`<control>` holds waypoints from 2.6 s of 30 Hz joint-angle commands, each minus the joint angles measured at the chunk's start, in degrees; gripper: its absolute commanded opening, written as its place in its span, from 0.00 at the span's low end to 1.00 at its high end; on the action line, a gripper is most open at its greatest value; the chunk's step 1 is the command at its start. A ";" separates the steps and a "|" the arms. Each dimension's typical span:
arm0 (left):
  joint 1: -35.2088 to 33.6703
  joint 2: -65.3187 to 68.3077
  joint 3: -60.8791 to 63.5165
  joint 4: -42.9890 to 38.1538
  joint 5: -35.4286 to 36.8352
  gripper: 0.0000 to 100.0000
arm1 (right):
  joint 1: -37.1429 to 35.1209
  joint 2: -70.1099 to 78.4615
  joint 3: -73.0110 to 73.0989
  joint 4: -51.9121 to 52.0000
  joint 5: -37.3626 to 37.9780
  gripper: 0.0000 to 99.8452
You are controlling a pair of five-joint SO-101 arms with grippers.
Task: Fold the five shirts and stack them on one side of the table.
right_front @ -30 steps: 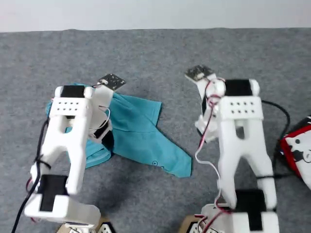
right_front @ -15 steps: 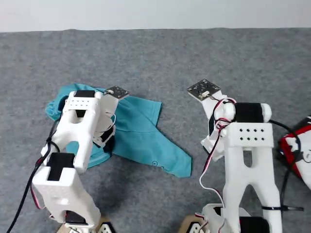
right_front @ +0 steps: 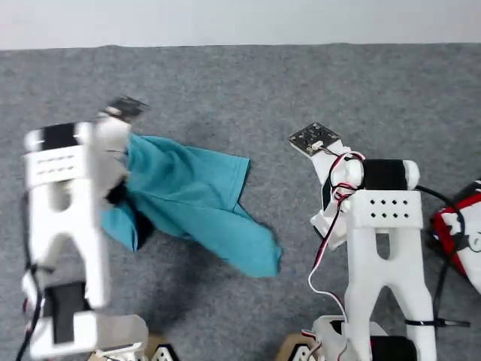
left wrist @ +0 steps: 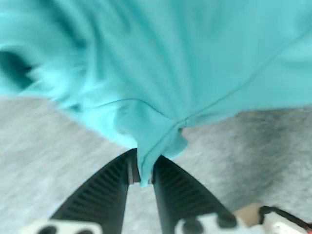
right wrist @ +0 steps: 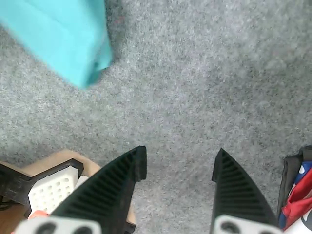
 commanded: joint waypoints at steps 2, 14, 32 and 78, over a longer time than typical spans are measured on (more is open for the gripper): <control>-8.53 -10.55 -2.77 2.02 -2.55 0.00 | -1.19 -1.54 -0.44 -2.42 0.00 0.23; -23.82 -14.24 7.34 2.02 -13.01 0.00 | -24.40 11.65 -2.20 -10.51 -11.69 0.23; -24.88 -14.51 22.20 -7.65 -15.03 0.00 | -43.91 53.41 -43.43 -5.93 -18.37 0.23; -24.44 -14.68 8.40 -0.44 -8.88 0.00 | -40.48 52.62 -63.30 2.95 -5.98 0.01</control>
